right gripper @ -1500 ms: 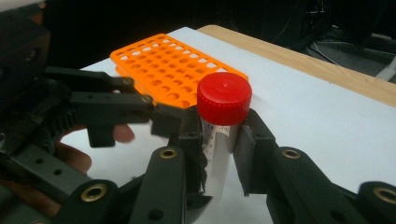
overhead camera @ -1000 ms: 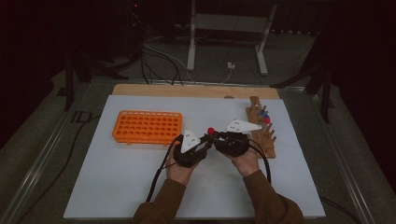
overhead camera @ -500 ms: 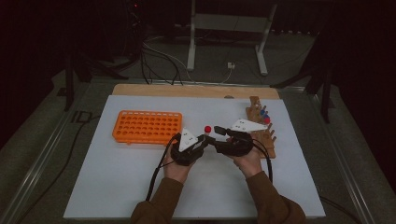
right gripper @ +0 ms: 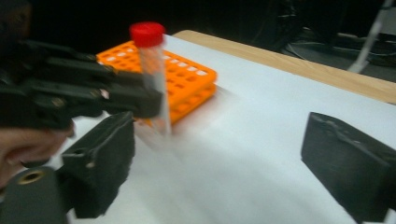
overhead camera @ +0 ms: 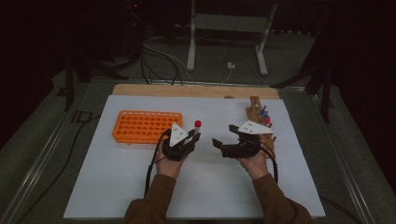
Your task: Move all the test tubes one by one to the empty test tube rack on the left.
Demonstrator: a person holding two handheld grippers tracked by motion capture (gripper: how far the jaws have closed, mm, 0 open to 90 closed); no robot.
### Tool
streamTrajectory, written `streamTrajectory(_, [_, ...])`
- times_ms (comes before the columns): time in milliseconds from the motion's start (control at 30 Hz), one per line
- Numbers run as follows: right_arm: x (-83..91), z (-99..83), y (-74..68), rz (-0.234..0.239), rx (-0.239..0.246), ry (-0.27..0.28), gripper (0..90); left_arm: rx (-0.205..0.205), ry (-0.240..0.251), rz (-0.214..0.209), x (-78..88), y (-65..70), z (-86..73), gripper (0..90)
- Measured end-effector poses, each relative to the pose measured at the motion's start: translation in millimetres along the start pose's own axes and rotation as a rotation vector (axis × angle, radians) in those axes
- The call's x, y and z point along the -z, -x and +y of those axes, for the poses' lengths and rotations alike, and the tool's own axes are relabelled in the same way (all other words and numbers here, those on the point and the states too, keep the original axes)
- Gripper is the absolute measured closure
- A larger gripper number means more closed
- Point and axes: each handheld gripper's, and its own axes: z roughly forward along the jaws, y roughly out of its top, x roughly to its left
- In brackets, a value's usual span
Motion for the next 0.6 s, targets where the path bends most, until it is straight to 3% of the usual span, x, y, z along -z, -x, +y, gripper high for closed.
streamTrajectory(200, [8.0,-6.7,9.7,-0.035,-0.003,-0.006,0.0,0.0,0.003,0.022,3.8,-11.5,-0.6,74.5])
streamTrajectory(600, [27.7,-26.5,28.1,-0.111,0.005,-0.014,0.0,0.024,0.019,0.095,16.5,-42.3,-1.4,74.5])
